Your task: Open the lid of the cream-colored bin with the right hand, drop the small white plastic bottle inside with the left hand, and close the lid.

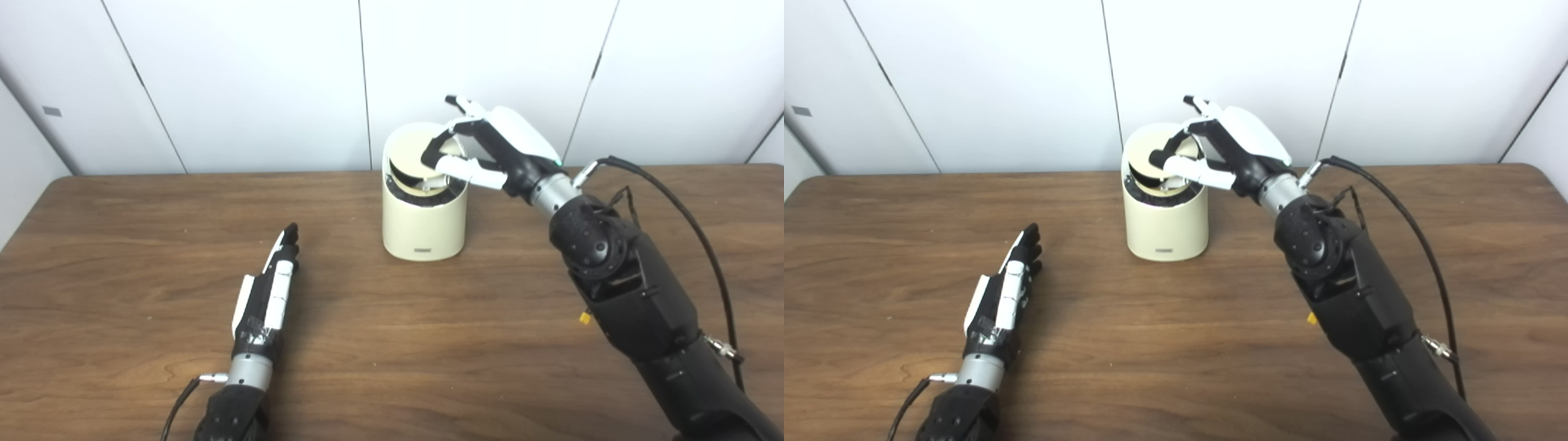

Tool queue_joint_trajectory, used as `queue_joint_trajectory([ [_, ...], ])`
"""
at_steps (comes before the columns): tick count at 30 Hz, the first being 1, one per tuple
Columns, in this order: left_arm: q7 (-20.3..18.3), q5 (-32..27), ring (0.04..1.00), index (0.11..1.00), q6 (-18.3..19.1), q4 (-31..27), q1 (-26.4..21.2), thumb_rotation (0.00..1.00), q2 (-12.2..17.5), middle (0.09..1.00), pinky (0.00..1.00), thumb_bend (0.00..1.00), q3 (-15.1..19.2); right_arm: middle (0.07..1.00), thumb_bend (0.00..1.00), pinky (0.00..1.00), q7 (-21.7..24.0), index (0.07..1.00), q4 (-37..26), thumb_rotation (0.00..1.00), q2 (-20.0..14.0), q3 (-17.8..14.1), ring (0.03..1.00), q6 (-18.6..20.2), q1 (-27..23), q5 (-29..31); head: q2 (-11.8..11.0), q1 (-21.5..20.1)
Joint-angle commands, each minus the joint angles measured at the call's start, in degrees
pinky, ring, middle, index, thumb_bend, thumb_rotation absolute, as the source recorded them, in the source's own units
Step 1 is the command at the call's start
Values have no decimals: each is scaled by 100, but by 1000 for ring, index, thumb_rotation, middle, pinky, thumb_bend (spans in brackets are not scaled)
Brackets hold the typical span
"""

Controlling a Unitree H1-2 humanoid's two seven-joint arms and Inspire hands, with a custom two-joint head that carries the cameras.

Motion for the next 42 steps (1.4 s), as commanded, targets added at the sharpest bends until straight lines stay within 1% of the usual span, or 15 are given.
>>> queue_joint_trajectory([
  [1, 0, 67, 1000, 1000, 6, -154, -159, 1000, 8, 1000, 1000, 687, -33, 982, 635, 1000, 14, 638, -85, 1000, 28, 23, 1000, -183, -99, -33, 11, 2],
  [4, -32, -10, 1000, 1000, -34, -134, -167, 1000, 0, 1000, 1000, 674, -33, 984, 600, 1000, 45, 638, -75, 1000, 46, 38, 1000, -162, -48, -7, 17, 26],
  [7, -48, -157, 1000, 1000, 1, -153, -171, 1000, -49, 1000, 1000, 699, -4, 990, 584, 1000, 56, 633, -63, 1000, 28, 60, 1000, -157, -22, -48, 25, 45],
  [10, -19, -122, 1000, 1000, -20, -151, -172, 1000, -60, 1000, 1000, 736, -17, 990, 578, 1000, 67, 620, -86, 1000, 14, 53, 1000, -114, 12, -73, 36, 58],
  [14, -17, -107, 1000, 1000, -15, -154, -173, 1000, -63, 1000, 1000, 750, -23, 993, 568, 1000, 94, 608, -123, 1000, -5, 10, 1000, -74, 62, -37, 55, 68],
  [18, -7, -84, 1000, 1000, -18, -155, -175, 1000, -67, 1000, 1000, 756, -25, 993, 568, 1000, 93, 616, -124, 1000, -46, -25, 1000, -99, 103, -8, 55, 68],
  [20, -23, -99, 1000, 1000, -54, -165, -169, 1000, -64, 1000, 1000, 749, -27, 996, 585, 1000, 91, 621, -123, 1000, -60, -31, 1000, -102, 121, -15, 83, 74],
  [23, -36, -110, 1000, 1000, -75, -187, -165, 1000, -60, 1000, 1000, 744, -29, 999, 589, 1000, 149, 627, -155, 1000, -85, 21, 1000, -53, 130, -116, 110, 85],
  [24, -20, -96, 1000, 1000, -46, -202, -165, 1000, -67, 1000, 1000, 745, -25, 1000, 589, 1000, 233, 628, -161, 1000, -121, 100, 1000, -4, 114, -215, 110, 85],
  [28, -2, -82, 1000, 1000, 21, -237, -165, 1000, -78, 1000, 1000, 760, -21, 1000, 611, 1000, 423, 671, -94, 1000, -185, 326, 1000, 100, 85, -516, 110, 85],
  [33, -9, -78, 1000, 1000, 6, -242, -160, 1000, -84, 1000, 1000, 755, -33, 1000, 599, 1000, 435, 678, 47, 1000, -139, 432, 1000, 90, 140, -640, 98, 89],
  [36, -11, -76, 1000, 1000, -23, -230, -161, 1000, -84, 1000, 1000, 758, -33, 1000, 598, 1000, 390, 670, 104, 1000, -118, 442, 1000, 59, 169, -661, 95, 91],
  [39, -12, -81, 1000, 1000, -7, -235, -163, 1000, -86, 1000, 1000, 752, -33, 1000, 603, 1000, 352, 704, 62, 1000, -124, 411, 1000, 3, 190, -645, 93, 94],
  [42, -17, -93, 1000, 1000, 15, -221, -166, 1000, -84, 1000, 1000, 753, -29, 1000, 596, 1000, 269, 755, -100, 1000, -74, 266, 1000, -34, 232, -495, 78, 96],
])
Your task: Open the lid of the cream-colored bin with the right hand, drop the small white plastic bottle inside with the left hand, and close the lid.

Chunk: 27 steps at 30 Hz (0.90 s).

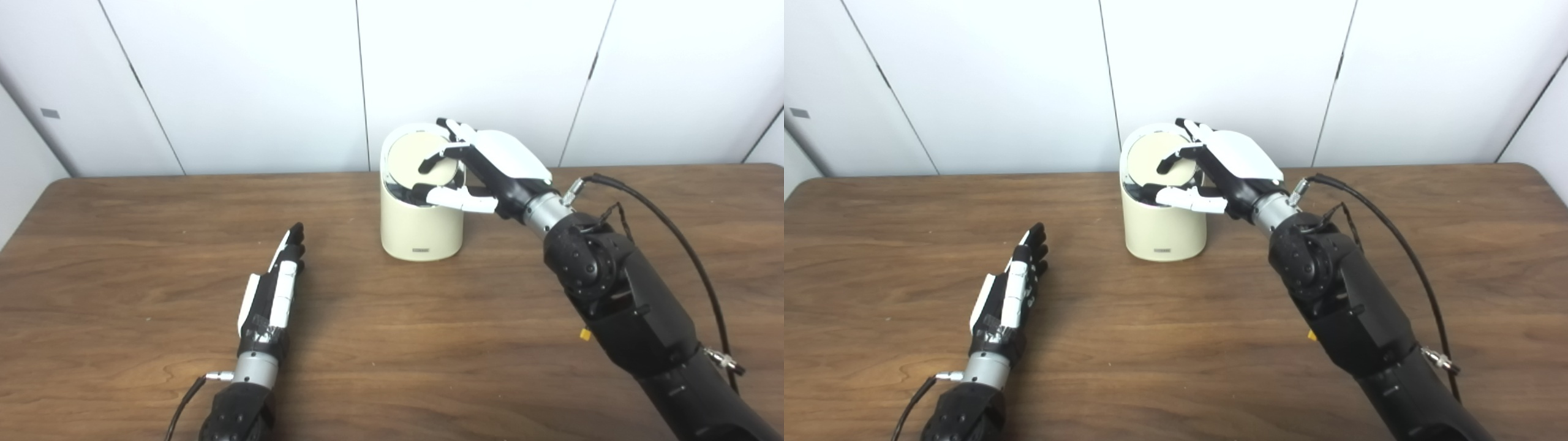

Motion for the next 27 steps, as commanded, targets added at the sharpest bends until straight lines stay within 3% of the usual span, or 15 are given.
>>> queue_joint_trajectory([
  [1, -15, 2, 1000, 1000, -77, -192, -142, 1000, 3, 1000, 1000, 757, -13, 1000, 594, 1000, 65, 766, -22, 1000, 45, -55, 1000, -42, 63, 86, 4, 13],
  [8, -26, -27, 1000, 1000, -36, -207, -127, 1000, 23, 1000, 1000, 744, 12, 1000, 581, 1000, -88, 842, -472, 1000, 209, -297, 1000, -26, 231, 231, 8, 6],
  [18, -79, -59, 1000, 1000, -109, -74, -114, 1000, 98, 1000, 1000, 691, 33, 1000, 539, 1000, -248, 878, -865, 1000, 496, -770, 1000, 34, 379, 438, 6, -27],
  [27, -74, -96, 1000, 1000, -197, -71, -105, 1000, 132, 1000, 1000, 687, 76, 1000, 538, 1000, -418, 922, -1028, 1000, 505, -1203, 1000, 64, 926, 578, 20, -34],
])
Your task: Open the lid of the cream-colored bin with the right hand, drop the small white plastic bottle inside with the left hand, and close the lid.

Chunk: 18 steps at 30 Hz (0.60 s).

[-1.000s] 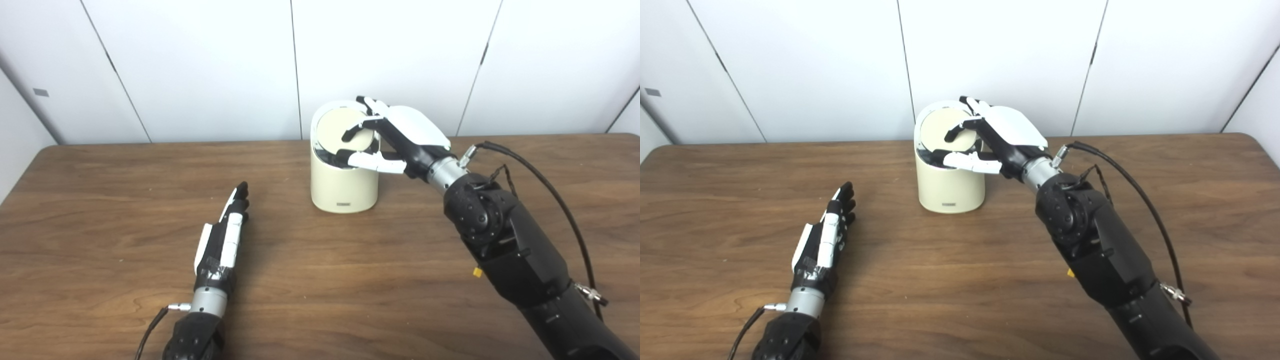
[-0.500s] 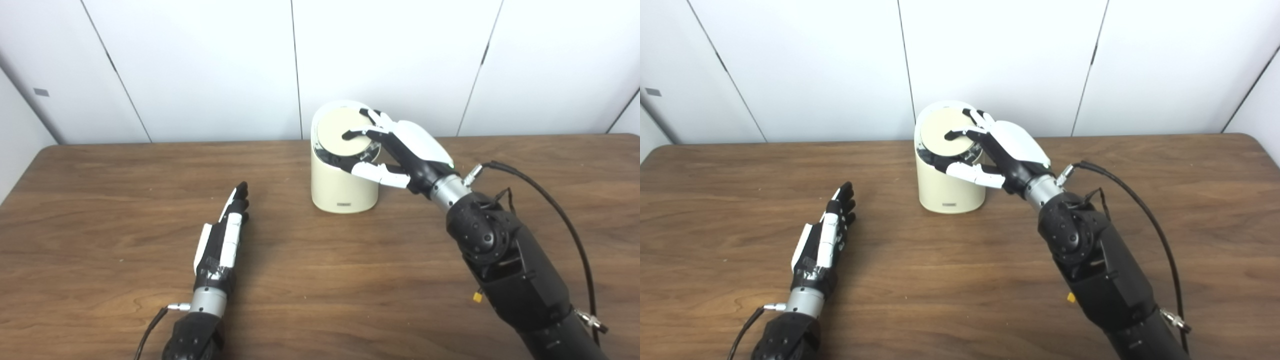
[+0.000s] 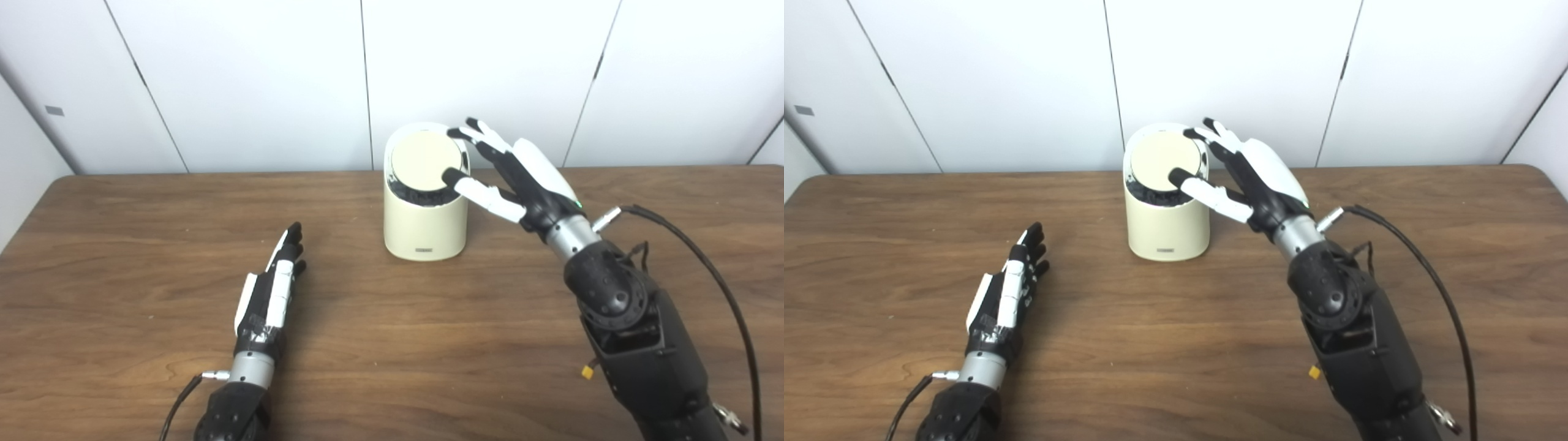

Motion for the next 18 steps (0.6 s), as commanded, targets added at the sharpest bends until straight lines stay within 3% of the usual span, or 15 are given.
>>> queue_joint_trajectory([
  [1, -19, -20, 1000, 1000, -192, -73, -104, 1000, 52, 1000, 1000, 690, 38, 1000, 533, 1000, -207, 930, -246, 1000, -17, -137, 1000, -50, -43, 28, -3, -9],
  [8, -32, -77, 1000, 1000, -170, -169, -54, 1000, 83, 1000, 1000, 684, 88, 999, 505, 981, -399, 951, -382, 1000, 3, -522, 1000, -123, 525, 311, 25, -19],
  [11, -27, -136, 1000, 1000, -221, -199, -27, 1000, 104, 1000, 1000, 663, 140, 994, 541, 989, -476, 961, -330, 1000, -50, -690, 1000, -205, 761, 534, 37, -22],
  [14, 6, -113, 1000, 1000, -240, -240, 38, 1000, 131, 1000, 1000, 660, 194, 980, 563, 952, -573, 964, -202, 1000, 77, -1060, 976, -328, 1008, 1211, 49, -25],
  [18, -6, -171, 1000, 1000, -252, -296, 143, 1000, 182, 1000, 1000, 644, 283, 996, 595, 996, -536, 976, -125, 1000, 340, -1491, 998, -337, 1290, 2230, 65, -80],
])
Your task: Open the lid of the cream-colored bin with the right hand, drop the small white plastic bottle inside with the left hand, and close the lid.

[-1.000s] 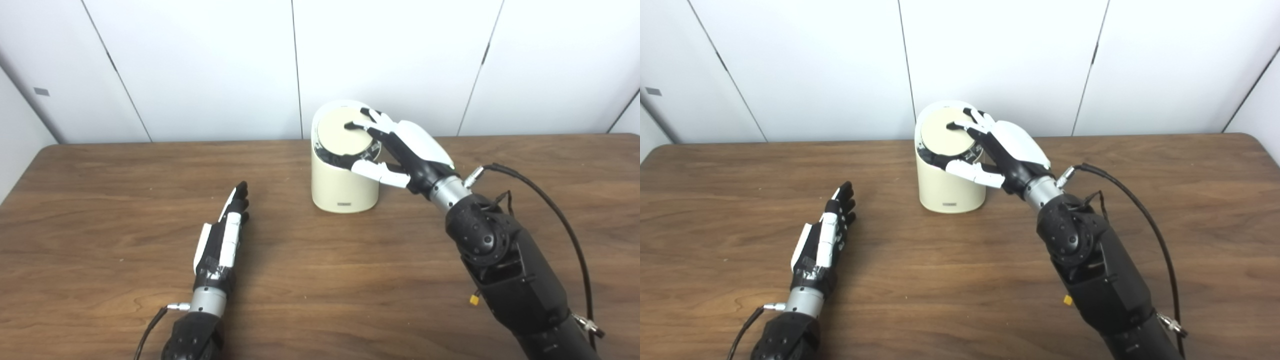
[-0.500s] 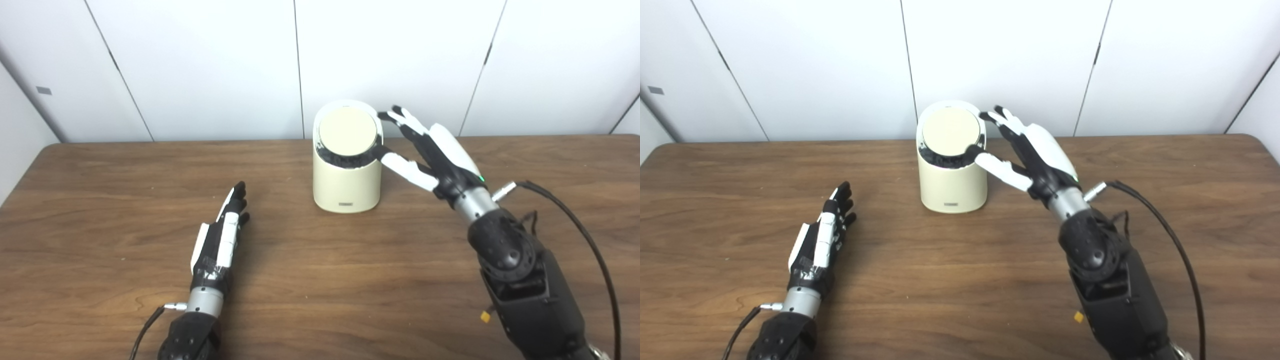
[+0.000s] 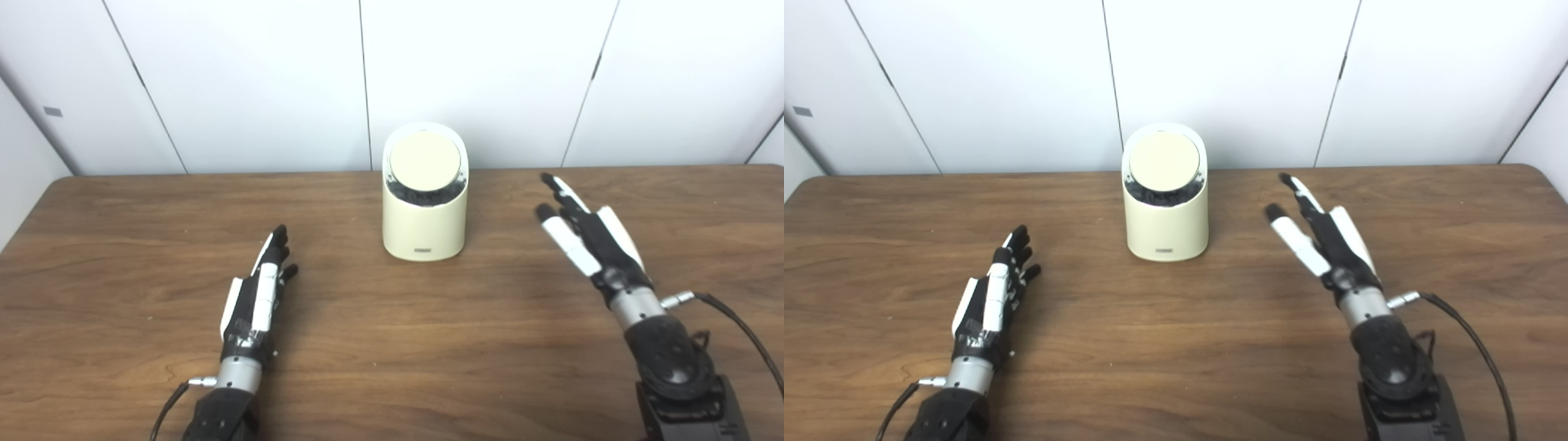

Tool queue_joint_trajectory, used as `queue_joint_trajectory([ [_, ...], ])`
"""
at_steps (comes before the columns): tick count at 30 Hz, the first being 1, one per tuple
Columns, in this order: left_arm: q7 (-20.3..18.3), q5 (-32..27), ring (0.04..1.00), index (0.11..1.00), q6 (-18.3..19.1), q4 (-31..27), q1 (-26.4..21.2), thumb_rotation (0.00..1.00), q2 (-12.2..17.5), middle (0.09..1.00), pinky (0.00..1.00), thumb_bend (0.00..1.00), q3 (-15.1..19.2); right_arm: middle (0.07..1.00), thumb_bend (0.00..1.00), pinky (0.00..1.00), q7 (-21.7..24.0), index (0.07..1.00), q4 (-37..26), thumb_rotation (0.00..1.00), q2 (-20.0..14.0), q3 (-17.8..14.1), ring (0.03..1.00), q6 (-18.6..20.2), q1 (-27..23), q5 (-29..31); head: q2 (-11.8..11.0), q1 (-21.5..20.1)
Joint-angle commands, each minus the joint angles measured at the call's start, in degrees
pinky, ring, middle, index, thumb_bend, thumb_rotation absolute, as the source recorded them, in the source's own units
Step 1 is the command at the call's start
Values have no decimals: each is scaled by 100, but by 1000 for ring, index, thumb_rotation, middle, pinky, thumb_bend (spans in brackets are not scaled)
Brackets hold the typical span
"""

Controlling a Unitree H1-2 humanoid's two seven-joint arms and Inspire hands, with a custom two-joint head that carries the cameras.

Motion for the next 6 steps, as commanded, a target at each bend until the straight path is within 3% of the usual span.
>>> queue_joint_trajectory([
  [1, -27, -81, 1000, 1000, -195, -229, 12, 1000, 85, 1000, 1000, 638, 84, 998, 599, 998, -35, 979, -10, 1000, 96, -131, 999, -371, -26, 529, 9, -3],
  [6, -102, -357, 1000, 1000, -798, -94, 253, 1000, 102, 1000, 1000, 631, 290, 1000, 628, 1000, -68, 995, 322, 1000, 191, -416, 1000, -731, 308, 1332, 38, -52],
])
